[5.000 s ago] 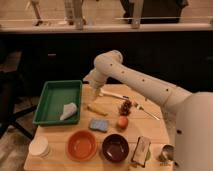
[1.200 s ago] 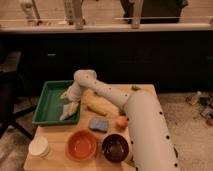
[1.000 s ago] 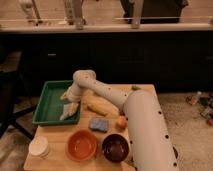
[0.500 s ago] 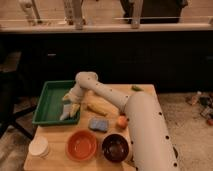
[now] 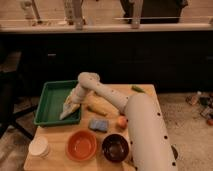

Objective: Wipe purple bowl with towel

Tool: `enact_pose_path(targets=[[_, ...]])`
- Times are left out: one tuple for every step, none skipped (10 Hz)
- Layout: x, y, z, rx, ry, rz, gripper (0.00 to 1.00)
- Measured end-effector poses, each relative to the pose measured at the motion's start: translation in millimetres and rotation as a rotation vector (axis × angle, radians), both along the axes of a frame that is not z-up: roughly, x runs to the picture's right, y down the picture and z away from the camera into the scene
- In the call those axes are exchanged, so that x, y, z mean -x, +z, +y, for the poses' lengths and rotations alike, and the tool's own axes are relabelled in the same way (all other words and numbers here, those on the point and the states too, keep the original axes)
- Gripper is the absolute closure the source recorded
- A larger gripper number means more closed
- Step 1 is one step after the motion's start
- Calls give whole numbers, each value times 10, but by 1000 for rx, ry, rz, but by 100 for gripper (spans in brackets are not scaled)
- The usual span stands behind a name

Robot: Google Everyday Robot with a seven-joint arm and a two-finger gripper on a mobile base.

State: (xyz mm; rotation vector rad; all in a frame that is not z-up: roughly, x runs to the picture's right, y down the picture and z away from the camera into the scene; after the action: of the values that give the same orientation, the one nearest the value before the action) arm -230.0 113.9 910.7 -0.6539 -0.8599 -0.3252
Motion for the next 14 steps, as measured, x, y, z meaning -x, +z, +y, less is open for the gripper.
enact_pose_path(targets=[[1, -7, -4, 0, 1, -3, 76], [0, -14, -11, -1, 3, -7, 86], [1, -32, -23, -4, 6, -11, 95], [4, -57, -41, -8, 7, -15, 100], [12, -77, -57, -13, 8, -18, 100], [25, -128, -97, -27, 7, -24, 100], [38, -191, -161, -42, 6, -28, 100], [59, -298, -257, -64, 1, -36, 100], [78, -400, -357, -85, -3, -43, 100], [102, -525, -478, -111, -7, -50, 100], [125, -639, -583, -135, -11, -57, 100], [146, -751, -675, -163, -14, -65, 100], [154, -853, -739, -186, -16, -72, 100], [147, -932, -767, -204, -18, -77, 100]])
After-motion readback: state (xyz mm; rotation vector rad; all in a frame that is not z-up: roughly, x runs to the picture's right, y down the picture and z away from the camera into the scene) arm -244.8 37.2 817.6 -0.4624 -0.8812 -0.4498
